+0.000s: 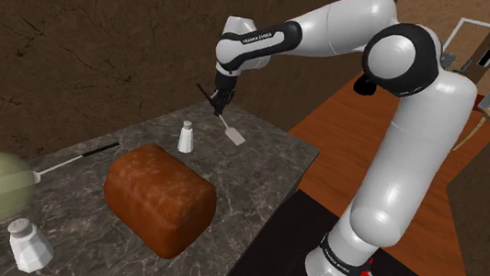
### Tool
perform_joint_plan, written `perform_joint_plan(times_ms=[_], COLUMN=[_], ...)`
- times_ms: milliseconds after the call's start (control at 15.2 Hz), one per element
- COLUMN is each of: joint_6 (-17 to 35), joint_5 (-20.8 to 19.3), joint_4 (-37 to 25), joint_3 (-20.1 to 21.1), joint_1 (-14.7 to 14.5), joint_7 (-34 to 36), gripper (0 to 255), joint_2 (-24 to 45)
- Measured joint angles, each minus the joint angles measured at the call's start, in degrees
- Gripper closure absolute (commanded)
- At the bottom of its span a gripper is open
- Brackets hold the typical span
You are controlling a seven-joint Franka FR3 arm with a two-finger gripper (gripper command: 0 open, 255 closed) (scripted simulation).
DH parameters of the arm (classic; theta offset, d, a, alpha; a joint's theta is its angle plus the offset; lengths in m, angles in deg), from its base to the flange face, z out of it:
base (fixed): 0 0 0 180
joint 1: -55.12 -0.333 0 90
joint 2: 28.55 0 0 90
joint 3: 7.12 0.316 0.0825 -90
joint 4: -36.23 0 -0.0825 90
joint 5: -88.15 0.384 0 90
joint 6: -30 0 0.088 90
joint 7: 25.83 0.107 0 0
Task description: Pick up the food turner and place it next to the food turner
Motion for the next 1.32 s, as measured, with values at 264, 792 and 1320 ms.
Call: perform_joint_plan(times_ms=[264, 792, 1320], joint_6=[0.4, 1.0, 0.1], joint_5=[-0.8, -2.2, -3.5], joint_4=[2.6, 4.9, 3.1], joint_3=[2.1, 7.0, 11.9], joint_1=[-2.9, -8.7, -14.5], joint_7=[5.3, 16.7, 28.1], gripper=[255, 255, 255], joint_2=[-2.2, -4.1, -2.9])
